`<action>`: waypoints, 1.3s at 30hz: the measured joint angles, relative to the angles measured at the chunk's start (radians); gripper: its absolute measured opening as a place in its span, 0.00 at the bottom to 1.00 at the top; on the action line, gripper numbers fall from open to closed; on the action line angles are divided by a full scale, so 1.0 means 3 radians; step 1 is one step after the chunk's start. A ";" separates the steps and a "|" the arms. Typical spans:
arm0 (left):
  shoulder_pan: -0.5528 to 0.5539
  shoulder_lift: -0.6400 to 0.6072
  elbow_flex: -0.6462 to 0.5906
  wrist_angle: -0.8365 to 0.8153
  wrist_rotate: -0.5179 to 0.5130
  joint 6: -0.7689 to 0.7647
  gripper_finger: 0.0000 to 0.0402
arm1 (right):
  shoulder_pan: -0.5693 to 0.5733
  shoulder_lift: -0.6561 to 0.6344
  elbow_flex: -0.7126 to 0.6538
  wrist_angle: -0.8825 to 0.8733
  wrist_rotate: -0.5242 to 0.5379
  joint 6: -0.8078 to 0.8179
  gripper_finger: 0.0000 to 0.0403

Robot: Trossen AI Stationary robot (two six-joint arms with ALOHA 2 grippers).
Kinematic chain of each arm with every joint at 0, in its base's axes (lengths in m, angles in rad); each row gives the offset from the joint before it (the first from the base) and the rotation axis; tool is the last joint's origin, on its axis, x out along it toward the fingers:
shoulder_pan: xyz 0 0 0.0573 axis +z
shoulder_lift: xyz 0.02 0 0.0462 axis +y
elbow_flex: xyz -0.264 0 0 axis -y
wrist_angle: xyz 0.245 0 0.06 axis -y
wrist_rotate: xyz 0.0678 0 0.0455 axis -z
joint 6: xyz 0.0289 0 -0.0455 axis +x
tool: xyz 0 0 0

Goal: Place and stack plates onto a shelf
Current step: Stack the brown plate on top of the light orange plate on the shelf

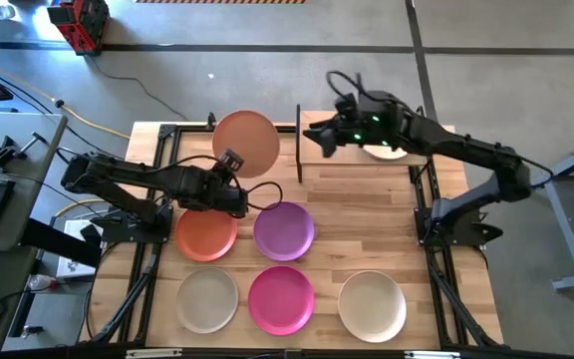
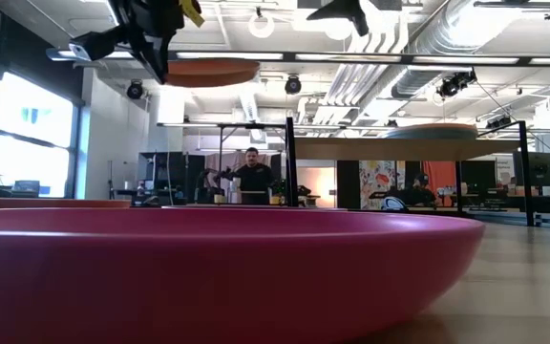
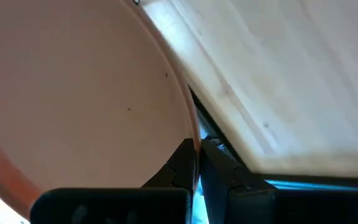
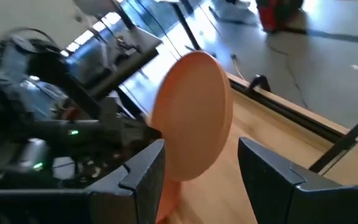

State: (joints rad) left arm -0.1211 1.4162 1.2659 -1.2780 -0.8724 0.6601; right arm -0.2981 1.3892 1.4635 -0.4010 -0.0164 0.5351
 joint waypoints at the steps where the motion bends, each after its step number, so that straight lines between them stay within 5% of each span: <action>1: 0.0000 0.0000 0.0000 -0.0002 -0.0033 0.0055 0.00 | 0.0004 0.0095 0.0123 -0.0106 0.0020 -0.0004 0.45; 13: 0.0001 0.0000 -0.0001 0.0010 -0.0469 0.0441 0.00 | 0.0009 0.0953 0.1031 -0.0703 0.0083 -0.0061 0.45; 26: 0.0001 0.0000 -0.0003 0.0264 -0.0532 0.0512 0.01 | 0.0009 0.1135 0.1161 -0.0731 0.0202 -0.0066 0.45; 39: 0.0003 0.0000 -0.0004 0.0664 -0.0527 0.0661 0.01 | -0.0010 0.1161 0.1161 -0.0818 0.0312 -0.0094 0.22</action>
State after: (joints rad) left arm -0.1204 1.4162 1.2648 -1.0788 -1.0306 0.8584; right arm -0.3012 1.7374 1.8118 -0.6464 0.0772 0.5070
